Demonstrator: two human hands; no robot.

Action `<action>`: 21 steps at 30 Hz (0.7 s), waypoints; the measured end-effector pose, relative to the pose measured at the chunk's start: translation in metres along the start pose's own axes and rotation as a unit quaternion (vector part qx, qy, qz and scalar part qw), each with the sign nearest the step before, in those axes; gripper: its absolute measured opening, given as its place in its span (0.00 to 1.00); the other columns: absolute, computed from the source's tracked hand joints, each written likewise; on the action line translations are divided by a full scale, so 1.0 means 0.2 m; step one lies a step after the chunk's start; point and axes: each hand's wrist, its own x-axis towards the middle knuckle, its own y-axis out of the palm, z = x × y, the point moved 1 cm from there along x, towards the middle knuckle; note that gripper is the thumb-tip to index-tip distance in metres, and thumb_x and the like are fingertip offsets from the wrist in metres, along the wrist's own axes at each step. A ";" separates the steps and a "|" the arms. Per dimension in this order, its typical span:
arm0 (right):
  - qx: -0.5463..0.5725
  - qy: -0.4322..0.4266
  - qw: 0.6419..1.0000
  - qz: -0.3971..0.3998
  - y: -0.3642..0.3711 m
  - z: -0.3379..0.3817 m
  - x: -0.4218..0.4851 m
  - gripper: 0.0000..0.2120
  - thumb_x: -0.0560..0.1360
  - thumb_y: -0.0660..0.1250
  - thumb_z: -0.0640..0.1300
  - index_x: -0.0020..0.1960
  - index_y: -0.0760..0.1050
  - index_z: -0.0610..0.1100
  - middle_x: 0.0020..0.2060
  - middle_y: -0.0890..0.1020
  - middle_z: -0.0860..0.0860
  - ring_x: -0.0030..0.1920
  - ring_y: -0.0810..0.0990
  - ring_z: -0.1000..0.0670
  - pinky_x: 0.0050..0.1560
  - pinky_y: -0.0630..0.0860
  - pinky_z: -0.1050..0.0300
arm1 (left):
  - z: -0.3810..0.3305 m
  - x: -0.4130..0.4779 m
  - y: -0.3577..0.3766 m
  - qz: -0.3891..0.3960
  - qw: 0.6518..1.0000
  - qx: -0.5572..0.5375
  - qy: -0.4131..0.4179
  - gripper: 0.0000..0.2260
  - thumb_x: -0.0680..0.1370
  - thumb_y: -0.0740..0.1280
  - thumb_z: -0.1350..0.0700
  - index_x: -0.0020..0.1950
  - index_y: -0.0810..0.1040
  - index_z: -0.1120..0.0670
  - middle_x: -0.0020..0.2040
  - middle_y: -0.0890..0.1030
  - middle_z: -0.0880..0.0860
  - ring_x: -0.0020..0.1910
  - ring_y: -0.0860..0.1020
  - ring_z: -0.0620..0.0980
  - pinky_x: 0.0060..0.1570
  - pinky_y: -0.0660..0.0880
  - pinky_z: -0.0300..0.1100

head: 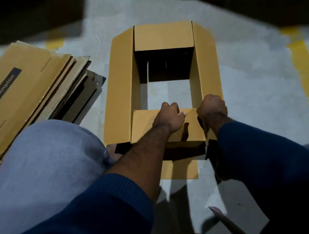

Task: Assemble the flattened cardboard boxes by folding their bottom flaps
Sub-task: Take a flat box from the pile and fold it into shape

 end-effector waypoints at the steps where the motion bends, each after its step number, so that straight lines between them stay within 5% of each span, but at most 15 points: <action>1: 0.004 0.003 1.000 0.005 0.02 0.00 0.00 0.08 0.78 0.72 0.44 0.52 0.80 0.39 0.42 0.79 0.45 0.43 0.81 0.46 0.40 0.79 0.52 | -0.01 0.02 0.00 0.000 1.000 0.002 0.005 0.15 0.83 0.63 0.44 0.61 0.76 0.54 0.62 0.71 0.54 0.53 0.76 0.53 0.52 0.76 0.49; 5: 0.056 0.031 0.998 0.003 0.05 -0.01 0.02 0.08 0.79 0.71 0.43 0.52 0.78 0.39 0.35 0.71 0.48 0.39 0.74 0.48 0.39 0.73 0.54 | -0.02 0.08 0.00 0.011 1.000 -0.004 0.007 0.13 0.83 0.64 0.47 0.61 0.76 0.54 0.62 0.72 0.55 0.53 0.75 0.53 0.54 0.77 0.51; 15: 0.057 0.055 0.996 -0.036 0.12 0.00 0.03 0.12 0.79 0.67 0.48 0.58 0.77 0.41 0.53 0.80 0.42 0.52 0.81 0.40 0.50 0.81 0.46 | 0.04 0.17 0.02 -0.043 0.996 0.077 0.011 0.13 0.82 0.64 0.50 0.64 0.75 0.54 0.63 0.73 0.57 0.63 0.72 0.59 0.59 0.74 0.55; 21: 0.151 0.005 0.986 -0.069 0.05 0.09 0.24 0.14 0.81 0.65 0.46 0.62 0.74 0.38 0.59 0.76 0.42 0.57 0.79 0.41 0.55 0.82 0.44 | 0.00 0.33 0.02 -0.032 0.999 -0.002 0.016 0.12 0.81 0.65 0.49 0.60 0.74 0.54 0.60 0.73 0.56 0.55 0.75 0.57 0.56 0.78 0.53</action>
